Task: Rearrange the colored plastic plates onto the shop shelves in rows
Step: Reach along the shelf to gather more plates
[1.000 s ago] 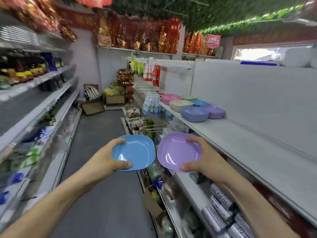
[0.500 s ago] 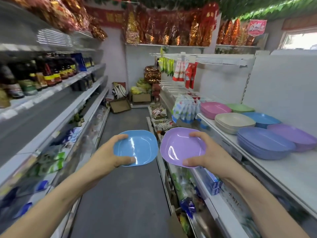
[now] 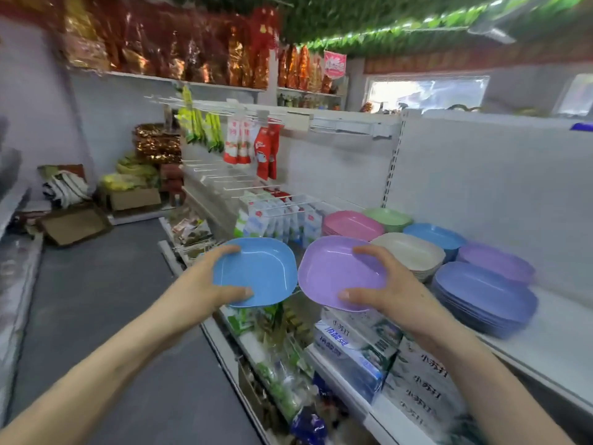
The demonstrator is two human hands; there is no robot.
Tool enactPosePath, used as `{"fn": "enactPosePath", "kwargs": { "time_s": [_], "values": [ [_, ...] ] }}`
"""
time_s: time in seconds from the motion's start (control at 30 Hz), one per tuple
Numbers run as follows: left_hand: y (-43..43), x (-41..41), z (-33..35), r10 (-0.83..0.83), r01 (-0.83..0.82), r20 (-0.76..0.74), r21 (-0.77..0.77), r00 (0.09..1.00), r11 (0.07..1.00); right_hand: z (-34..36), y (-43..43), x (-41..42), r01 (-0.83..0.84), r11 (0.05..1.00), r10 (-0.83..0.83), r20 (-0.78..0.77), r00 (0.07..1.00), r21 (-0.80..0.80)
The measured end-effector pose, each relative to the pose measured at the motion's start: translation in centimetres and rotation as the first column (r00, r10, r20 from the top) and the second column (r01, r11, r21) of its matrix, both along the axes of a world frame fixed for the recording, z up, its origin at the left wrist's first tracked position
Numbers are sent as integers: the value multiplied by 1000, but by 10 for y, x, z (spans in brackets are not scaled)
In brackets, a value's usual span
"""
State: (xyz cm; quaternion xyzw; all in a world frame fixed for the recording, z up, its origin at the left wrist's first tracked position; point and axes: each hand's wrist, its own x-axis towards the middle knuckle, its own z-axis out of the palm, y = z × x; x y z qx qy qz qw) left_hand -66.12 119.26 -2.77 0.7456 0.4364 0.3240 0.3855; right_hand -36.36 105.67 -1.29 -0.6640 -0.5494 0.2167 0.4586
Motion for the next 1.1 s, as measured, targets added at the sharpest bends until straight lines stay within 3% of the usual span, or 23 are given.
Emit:
{"fn": "enactPosePath", "kwargs": {
  "time_s": [0.33, 0.87, 1.1],
  "values": [
    [72, 132, 23, -391, 377, 92, 139, 916, 916, 35, -41, 40, 402, 913, -406, 56, 912, 62],
    [109, 278, 51, -609, 597, 56, 147, 791, 789, 28, -55, 133, 557, 824, -558, -17, 830, 104],
    [115, 331, 49, -693, 686, 111, 100, 712, 721, 14, -84, 184, 754, 624, -742, -148, 654, 204]
  ]
}}
